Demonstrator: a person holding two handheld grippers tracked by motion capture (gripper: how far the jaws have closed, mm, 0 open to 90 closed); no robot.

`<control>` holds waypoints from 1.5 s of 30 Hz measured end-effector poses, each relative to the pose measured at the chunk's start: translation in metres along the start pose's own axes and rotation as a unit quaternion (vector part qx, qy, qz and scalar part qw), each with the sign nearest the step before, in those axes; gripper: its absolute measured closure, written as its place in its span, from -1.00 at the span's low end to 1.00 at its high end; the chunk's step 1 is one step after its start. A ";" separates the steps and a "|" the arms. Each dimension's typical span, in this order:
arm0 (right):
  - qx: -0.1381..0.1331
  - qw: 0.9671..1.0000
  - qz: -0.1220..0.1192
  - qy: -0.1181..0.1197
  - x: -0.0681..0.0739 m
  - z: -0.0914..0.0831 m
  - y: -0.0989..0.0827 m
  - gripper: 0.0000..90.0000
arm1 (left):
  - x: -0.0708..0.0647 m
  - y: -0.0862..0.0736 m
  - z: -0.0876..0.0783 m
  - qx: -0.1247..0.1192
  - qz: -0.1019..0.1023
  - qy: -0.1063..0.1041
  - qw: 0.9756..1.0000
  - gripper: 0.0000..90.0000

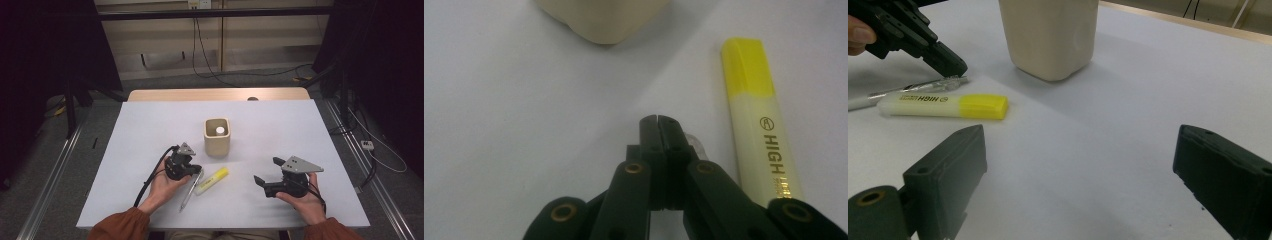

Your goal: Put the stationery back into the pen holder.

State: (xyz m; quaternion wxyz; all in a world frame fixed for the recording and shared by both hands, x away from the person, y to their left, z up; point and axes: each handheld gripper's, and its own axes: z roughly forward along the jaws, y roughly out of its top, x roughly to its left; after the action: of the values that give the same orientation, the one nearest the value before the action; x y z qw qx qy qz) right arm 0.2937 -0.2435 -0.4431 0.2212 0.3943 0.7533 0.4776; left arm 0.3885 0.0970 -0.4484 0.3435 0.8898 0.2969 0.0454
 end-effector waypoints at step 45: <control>-0.001 1.000 -0.004 -0.001 0.002 -0.001 0.000 -0.83 | -0.046 -0.061 -0.065 -0.050 -0.090 0.078 0.992 -0.54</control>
State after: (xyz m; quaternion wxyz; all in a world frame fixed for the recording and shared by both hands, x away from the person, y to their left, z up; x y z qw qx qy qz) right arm 0.2925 -0.2426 -0.4423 0.2246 0.3914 0.7543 0.4769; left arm 0.3025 0.1452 -0.4321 0.3663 0.8346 0.3995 0.0987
